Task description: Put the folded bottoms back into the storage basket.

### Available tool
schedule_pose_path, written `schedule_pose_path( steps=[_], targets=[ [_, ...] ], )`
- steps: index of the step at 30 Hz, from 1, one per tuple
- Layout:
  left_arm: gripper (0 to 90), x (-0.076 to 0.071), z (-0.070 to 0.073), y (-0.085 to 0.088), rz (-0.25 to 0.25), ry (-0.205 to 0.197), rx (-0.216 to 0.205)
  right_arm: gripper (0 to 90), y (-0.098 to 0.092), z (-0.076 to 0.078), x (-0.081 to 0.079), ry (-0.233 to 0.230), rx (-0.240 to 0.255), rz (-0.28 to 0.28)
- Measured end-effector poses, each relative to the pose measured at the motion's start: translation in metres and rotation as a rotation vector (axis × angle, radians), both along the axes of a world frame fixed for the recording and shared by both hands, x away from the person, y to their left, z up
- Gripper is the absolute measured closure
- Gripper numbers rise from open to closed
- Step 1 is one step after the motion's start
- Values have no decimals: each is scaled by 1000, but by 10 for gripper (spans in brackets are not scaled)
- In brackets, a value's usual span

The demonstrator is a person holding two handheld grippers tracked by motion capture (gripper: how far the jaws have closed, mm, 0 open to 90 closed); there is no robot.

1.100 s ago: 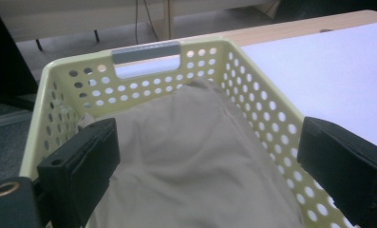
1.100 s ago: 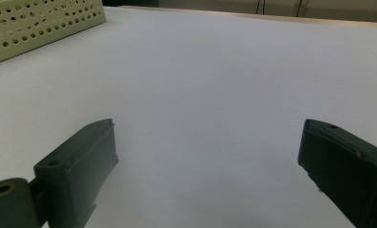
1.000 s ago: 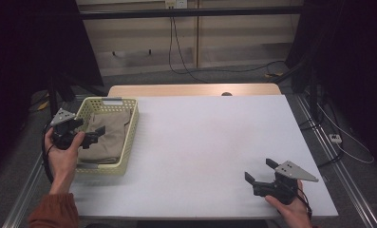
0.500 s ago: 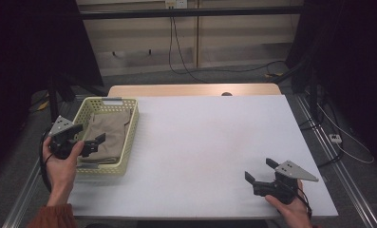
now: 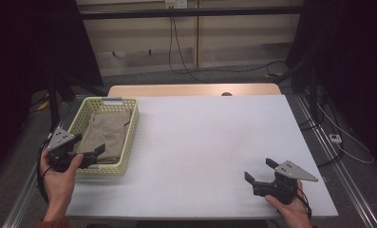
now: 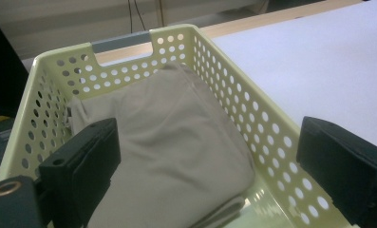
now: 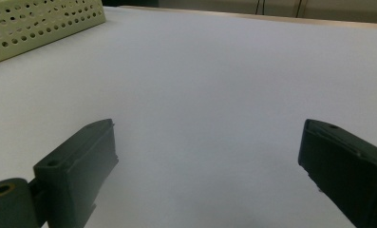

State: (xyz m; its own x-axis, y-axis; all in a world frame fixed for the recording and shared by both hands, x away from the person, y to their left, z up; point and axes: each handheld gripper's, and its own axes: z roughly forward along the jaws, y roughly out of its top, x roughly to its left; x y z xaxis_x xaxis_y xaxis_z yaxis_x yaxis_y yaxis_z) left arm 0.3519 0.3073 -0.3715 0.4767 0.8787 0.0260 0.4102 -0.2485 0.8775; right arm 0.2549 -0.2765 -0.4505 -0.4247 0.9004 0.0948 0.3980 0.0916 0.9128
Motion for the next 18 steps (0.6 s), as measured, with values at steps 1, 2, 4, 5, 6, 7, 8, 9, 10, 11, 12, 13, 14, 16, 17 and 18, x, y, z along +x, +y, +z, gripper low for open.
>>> schedule_pose_path(
  steps=[1,2,4,5,6,7,8,9,10,11,12,13,14,16,17,18],
  targets=[
    [74,-2,-1,1,2,1,-1,48,0,0,0,-2,-1,0],
    [74,-4,-2,0,12,3,0,48,0,0,0,-1,-1,1],
    [74,-6,-5,-1,9,9,-15,48,0,0,0,-2,-4,1],
    [74,-8,-6,-2,8,9,-11,48,0,0,0,-2,-4,2],
    [74,-9,-7,-4,13,5,-8,48,0,0,0,-1,-4,2],
    [74,-10,-7,-6,12,6,-18,48,0,0,0,1,-3,1],
    [73,-11,-7,-8,4,11,-32,48,0,0,0,1,-6,3],
    [72,-12,-6,-10,-5,6,-31,48,0,0,0,1,-6,3],
    [72,-13,-5,-13,-12,3,-23,48,0,0,0,2,-7,3],
    [72,-14,-4,-16,-23,-1,-13,48,1,0,0,1,-6,3],
    [72,-15,-3,-19,-36,-2,-22,48,1,0,0,1,-7,3],
    [72,-16,-2,-21,-52,-5,-23,48,0,0,0,1,-6,3],
    [77,-17,-2,-25,-67,-9,-25,48,0,0,0,1,-7,4],
    [87,-18,-2,-32,-87,-13,-25,49,0,0,0,2,-5,2],
    [87,-19,-3,-36,-92,-10,-19,49,0,0,-1,1,-5,2],
    [86,-20,-4,-40,-98,-7,-19,49,0,0,-1,-3,-5,2]
  ],
)
